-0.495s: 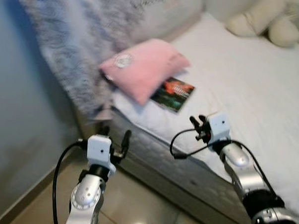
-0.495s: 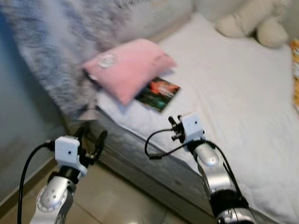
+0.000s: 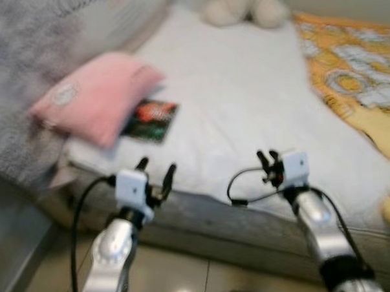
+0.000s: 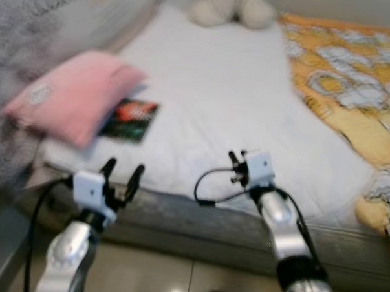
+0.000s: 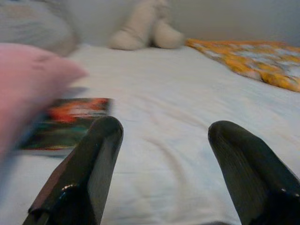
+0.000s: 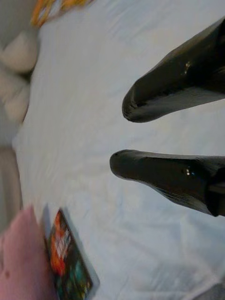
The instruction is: Clean up the room
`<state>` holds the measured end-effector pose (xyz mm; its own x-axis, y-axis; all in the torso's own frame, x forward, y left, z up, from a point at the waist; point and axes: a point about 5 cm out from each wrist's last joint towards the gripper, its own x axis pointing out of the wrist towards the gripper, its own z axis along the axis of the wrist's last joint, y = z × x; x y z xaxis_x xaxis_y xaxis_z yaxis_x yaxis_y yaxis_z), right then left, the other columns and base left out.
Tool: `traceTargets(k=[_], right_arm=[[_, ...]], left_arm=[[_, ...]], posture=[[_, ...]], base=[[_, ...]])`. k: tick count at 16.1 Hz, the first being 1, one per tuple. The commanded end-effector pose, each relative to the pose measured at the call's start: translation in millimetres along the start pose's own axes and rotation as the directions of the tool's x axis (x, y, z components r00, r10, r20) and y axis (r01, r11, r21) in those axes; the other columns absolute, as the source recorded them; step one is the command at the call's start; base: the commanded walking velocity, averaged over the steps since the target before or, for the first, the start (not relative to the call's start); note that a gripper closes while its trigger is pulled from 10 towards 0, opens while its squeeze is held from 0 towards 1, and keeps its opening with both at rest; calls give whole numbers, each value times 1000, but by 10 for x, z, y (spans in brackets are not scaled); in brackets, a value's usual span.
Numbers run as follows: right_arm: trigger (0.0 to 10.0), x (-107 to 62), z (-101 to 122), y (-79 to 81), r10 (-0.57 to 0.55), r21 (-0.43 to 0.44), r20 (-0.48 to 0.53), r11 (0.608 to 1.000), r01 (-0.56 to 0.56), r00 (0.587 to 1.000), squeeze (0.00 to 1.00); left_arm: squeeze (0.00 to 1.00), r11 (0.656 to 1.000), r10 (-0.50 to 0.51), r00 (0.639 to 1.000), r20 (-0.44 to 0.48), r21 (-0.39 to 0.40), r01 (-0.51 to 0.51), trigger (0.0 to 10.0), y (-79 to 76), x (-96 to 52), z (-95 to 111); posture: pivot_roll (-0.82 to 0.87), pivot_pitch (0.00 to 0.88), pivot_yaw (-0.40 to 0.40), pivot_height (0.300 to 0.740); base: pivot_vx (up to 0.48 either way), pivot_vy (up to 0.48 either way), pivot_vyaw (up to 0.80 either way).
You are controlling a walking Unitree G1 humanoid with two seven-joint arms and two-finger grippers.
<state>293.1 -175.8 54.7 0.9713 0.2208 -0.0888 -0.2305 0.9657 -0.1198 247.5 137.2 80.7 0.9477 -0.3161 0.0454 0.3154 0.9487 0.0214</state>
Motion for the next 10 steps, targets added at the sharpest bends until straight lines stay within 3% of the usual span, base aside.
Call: traceTargets(k=[1, 3, 5, 6, 7, 8, 10], right_arm=[[10000, -19, 21, -54, -28, 0, 17, 1000, 28, 999, 0], [10000, -23, 1, -49, -43, -2, 13, 999, 43, 999, 0], [10000, -10, 33, -69, -65, 1, 33, 998, 65, 997, 0], [10000, -10, 58, -103, -92, 22, 45, 996, 91, 995, 0], [10000, -32, 36, -193, -171, 108, 24, 980, 167, 985, 0], [10000, -65, -54, -306, -276, 193, -44, 940, 280, 960, 0], [10000, -90, -41, -300, -302, 161, -39, 939, 305, 952, 0]], left_arm=[[0, 1000, -30, 1000, -6, -1, 30, 10000, -29, 21, -2], [0, 1000, -5, 1000, -13, 11, 5, 10000, 16, 36, -6], [0, 992, 126, 992, -30, 10, -126, 10000, 124, 15, -36], [0, 977, 214, 976, -45, 11, -214, 10000, 206, -36, -71], [0, 966, 257, 965, -43, 38, -256, 10000, 262, -77, -82], [0, 963, 267, 963, -44, 49, -265, 10000, 297, -54, -62], [0, 964, 262, 965, -22, 58, -261, 10000, 312, -32, -3]], posture=[[-70, 0, 11, 740], [-72, 0, 22, 740], [-79, 0, 34, 740], [-84, 0, 39, 740], [-85, 0, 41, 740], [-77, 0, 44, 740], [-86, 0, 54, 740]], base=[[0, 480, -775], [0, 148, -731], [0, 0, -228], [0, 0, 0], [0, 0, 0], [0, 0, 0], [0, 0, 0]])
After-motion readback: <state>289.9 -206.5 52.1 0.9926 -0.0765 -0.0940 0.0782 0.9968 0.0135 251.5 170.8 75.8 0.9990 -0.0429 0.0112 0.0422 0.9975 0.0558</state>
